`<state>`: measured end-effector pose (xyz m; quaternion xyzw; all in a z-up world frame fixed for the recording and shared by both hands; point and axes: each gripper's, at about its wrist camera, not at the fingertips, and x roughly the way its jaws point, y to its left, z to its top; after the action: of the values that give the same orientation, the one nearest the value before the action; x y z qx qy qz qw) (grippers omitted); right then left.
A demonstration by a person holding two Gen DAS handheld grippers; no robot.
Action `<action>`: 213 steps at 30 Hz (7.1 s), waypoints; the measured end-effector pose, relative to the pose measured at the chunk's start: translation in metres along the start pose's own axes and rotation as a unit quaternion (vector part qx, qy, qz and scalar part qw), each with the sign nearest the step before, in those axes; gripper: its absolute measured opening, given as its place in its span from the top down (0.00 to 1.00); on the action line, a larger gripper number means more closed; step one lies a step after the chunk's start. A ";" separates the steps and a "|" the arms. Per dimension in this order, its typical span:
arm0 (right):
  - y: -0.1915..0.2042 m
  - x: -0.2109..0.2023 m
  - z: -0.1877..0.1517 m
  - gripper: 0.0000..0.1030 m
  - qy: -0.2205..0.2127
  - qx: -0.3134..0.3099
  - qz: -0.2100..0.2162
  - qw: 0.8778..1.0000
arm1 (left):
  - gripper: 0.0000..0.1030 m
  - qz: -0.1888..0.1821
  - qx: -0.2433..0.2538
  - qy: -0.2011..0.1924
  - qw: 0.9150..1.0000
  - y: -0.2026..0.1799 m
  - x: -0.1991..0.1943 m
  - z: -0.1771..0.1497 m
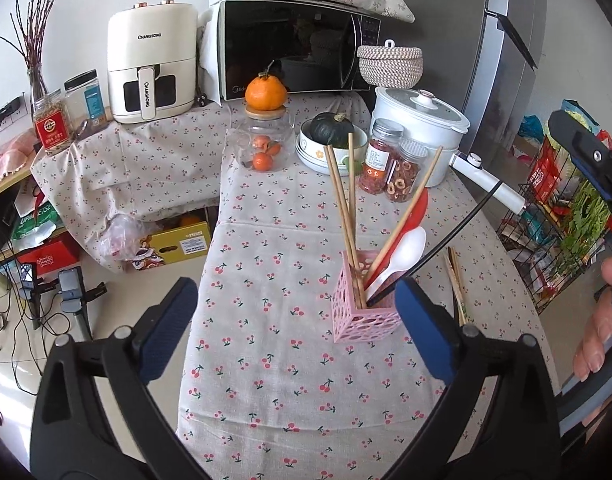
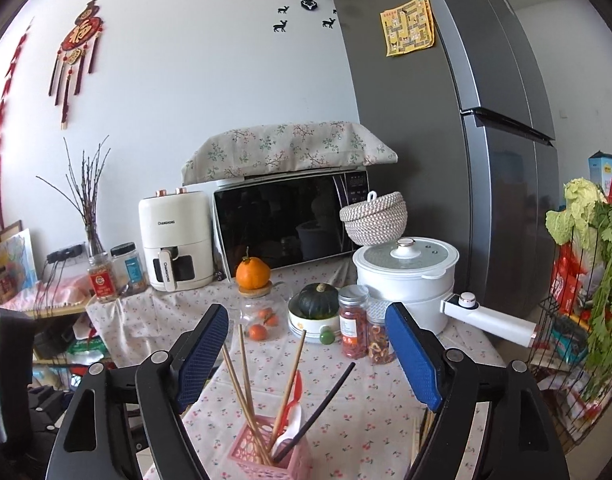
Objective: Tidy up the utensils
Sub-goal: 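Open both tools and withdraw them from the pink basket, then reach the left tool to the remaining chopsticks and grasp a wooden pair, then lift the chopsticks with the left tool while the right tool grasps a wooden chopstick, then lower the held chopsticks into the pink basket with both tools, then open both tools and release the chopsticks into the basket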
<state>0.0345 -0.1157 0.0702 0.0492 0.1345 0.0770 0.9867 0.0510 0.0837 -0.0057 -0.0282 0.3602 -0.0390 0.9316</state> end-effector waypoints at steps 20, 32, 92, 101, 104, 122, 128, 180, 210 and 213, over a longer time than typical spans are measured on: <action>-0.111 0.013 -0.057 0.01 0.208 0.035 -0.041 0.977 | 0.02 -0.026 0.092 0.053 0.994 -0.077 0.021 -0.044; -0.179 0.027 -0.092 0.01 0.351 0.052 -0.091 0.930 | 0.02 -0.060 0.159 0.136 0.976 -0.154 0.057 -0.075; -0.235 0.085 -0.135 0.01 0.445 0.113 -0.111 0.881 | 0.89 -0.152 0.135 0.138 0.969 -0.192 0.070 -0.041; -0.211 0.115 -0.150 0.02 0.455 0.118 -0.092 0.878 | 0.89 -0.158 0.139 0.092 0.973 -0.148 0.040 -0.049; -0.203 0.129 -0.155 0.02 0.455 0.121 -0.085 0.878 | 0.89 -0.165 0.125 0.095 0.974 -0.135 0.040 -0.048; -0.167 0.183 -0.169 0.59 0.433 0.067 -0.117 0.891 | 0.89 -0.177 0.075 0.075 0.978 -0.076 0.019 -0.038; -0.153 0.184 -0.170 0.89 0.449 0.029 -0.123 0.884 | 0.89 -0.175 0.060 0.067 0.980 -0.064 0.014 -0.035; -0.122 0.039 -0.044 0.93 0.187 0.054 -0.001 0.981 | 0.88 -0.005 -0.063 -0.200 0.978 -0.061 0.073 0.028; -0.042 0.003 -0.002 0.93 0.103 0.031 0.114 0.988 | 0.18 0.026 -0.021 0.078 0.996 -0.029 0.048 -0.017; -0.032 0.012 -0.005 0.93 0.099 0.027 0.112 0.988 | 0.18 0.026 -0.019 0.090 0.995 -0.022 0.048 -0.020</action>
<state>0.0490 -0.1445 0.0581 0.0822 0.2273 0.1875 0.9521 0.0716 0.0571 -0.0512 -0.0329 0.4442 -0.0100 0.8952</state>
